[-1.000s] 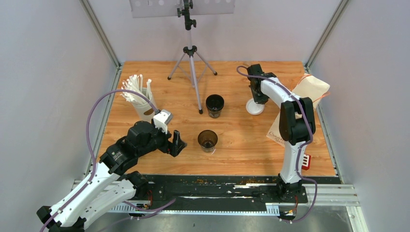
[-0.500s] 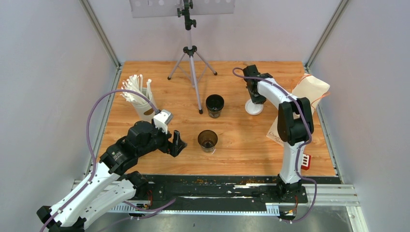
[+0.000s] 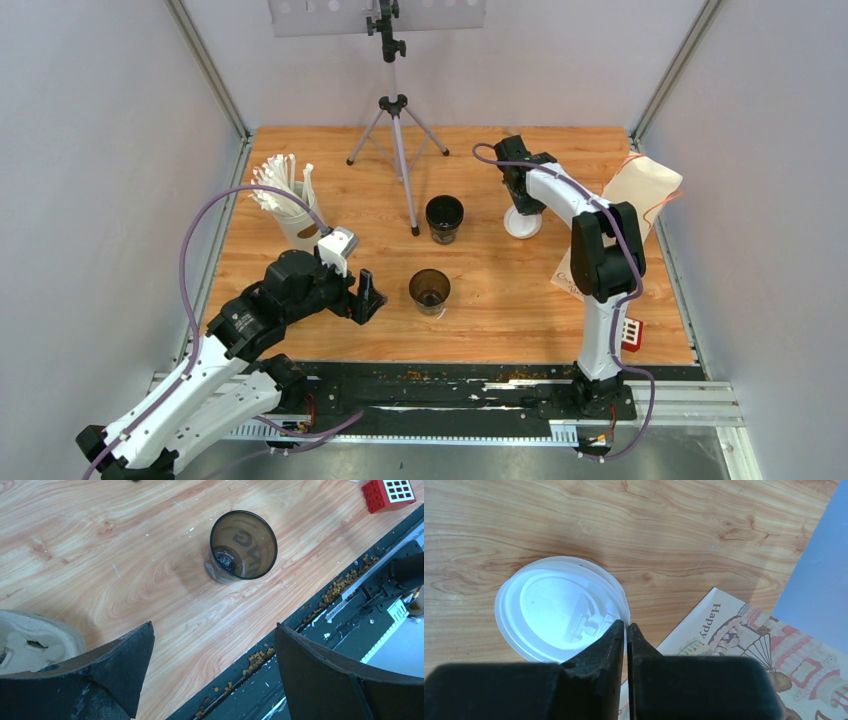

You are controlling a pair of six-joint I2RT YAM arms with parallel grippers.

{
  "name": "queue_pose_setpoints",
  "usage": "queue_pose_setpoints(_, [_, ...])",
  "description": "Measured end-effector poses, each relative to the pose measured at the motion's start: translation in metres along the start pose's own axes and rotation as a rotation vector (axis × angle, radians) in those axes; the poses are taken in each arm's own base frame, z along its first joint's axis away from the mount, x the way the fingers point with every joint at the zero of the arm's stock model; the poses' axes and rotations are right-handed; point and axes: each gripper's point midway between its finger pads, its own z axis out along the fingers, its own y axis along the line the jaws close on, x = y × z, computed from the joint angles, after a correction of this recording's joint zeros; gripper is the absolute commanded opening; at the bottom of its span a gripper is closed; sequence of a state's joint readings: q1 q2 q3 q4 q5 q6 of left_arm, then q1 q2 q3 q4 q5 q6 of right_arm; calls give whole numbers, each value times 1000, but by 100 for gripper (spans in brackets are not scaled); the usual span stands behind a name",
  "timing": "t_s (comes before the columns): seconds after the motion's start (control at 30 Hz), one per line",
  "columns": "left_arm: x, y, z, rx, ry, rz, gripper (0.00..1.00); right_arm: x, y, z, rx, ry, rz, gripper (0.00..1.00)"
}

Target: Pack the takeout coffee

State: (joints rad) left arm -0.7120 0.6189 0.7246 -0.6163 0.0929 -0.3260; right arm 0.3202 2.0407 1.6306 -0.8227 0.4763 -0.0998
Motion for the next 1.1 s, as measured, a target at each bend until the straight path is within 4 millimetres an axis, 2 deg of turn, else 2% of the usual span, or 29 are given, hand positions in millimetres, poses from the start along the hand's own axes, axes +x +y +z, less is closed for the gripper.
queue_pose_setpoints(0.13, [0,0,0,0,1,0,96,-1,-1,0,5,-5,-7,0])
queue_pose_setpoints(0.47, [0,0,0,0,-1,0,96,-6,1,-2,19,-22,-31,0])
queue_pose_setpoints(0.6, [-1,0,1,1,-5,0,96,-6,5,-4,12,-26,-42,10])
queue_pose_setpoints(0.7, [-1,0,1,1,-5,1,96,-6,6,-3,12,-24,-51,0])
queue_pose_setpoints(1.1, [-1,0,1,1,-5,1,96,-4,8,-1,2,-15,-60,0])
